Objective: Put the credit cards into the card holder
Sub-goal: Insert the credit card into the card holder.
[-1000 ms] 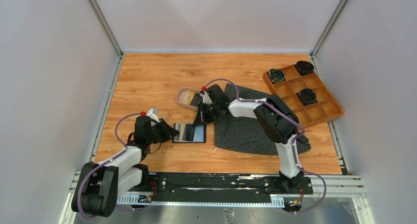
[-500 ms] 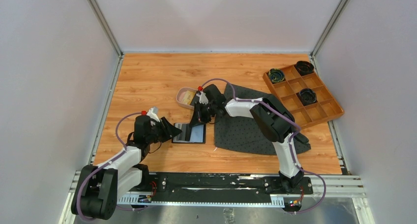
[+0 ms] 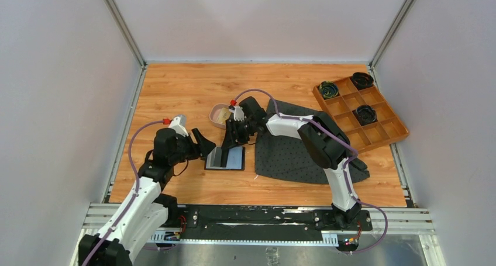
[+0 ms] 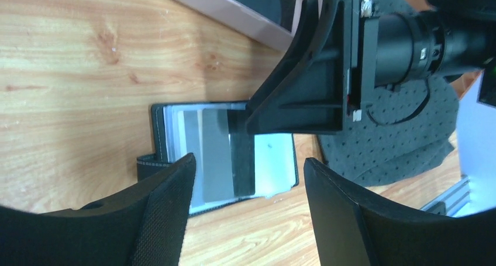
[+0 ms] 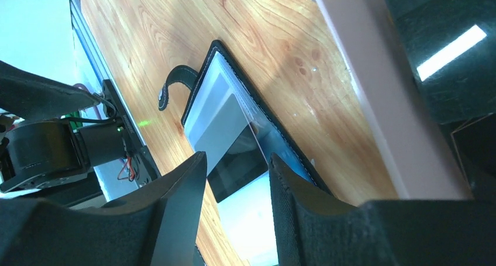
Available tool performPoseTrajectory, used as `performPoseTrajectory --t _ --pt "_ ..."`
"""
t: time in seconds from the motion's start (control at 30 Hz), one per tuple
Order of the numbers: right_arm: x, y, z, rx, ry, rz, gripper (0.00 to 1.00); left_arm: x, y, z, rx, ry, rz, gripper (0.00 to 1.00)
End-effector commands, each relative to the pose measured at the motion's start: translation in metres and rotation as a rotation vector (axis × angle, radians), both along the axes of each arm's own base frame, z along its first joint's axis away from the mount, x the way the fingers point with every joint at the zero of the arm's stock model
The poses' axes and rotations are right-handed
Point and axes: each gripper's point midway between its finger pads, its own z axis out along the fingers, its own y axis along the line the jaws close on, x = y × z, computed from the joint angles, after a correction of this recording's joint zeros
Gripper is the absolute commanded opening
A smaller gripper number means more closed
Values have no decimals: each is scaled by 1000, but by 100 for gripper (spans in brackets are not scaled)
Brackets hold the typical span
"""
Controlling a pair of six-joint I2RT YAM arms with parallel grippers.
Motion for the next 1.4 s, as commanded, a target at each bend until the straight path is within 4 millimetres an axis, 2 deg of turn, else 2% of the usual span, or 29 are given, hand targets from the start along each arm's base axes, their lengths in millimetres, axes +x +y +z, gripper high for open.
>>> performPoseTrajectory --t 0.0,0.13,0.17,0.2,0.47,0.63,0.9,1.2,1.37 --pt "-14 -2 0 -31 -35 88 50 -18 13 -22 203 89 23 73" --pt "-18 -3 -1 -30 -34 117 52 -22 16 -31 349 122 31 86" --pt "-18 -3 -1 -27 -30 121 52 -23 15 -31 377 123 29 98" --pt "-18 -2 -2 -25 -27 124 52 -24 13 -32 399 120 23 100" --pt "-19 1 -1 -13 -12 135 53 -23 -6 -48 504 106 -52 100" --pt "-19 0 -1 -10 -5 133 53 -21 -26 -56 544 73 -139 100" --pt "-20 1 -2 -8 5 135 53 -14 -38 -66 548 61 -180 100" --pt "-20 0 -2 -7 15 135 53 -8 -32 -84 604 108 -145 100" --pt "-20 0 -1 -6 14 135 53 -11 -25 -90 619 134 -114 93"
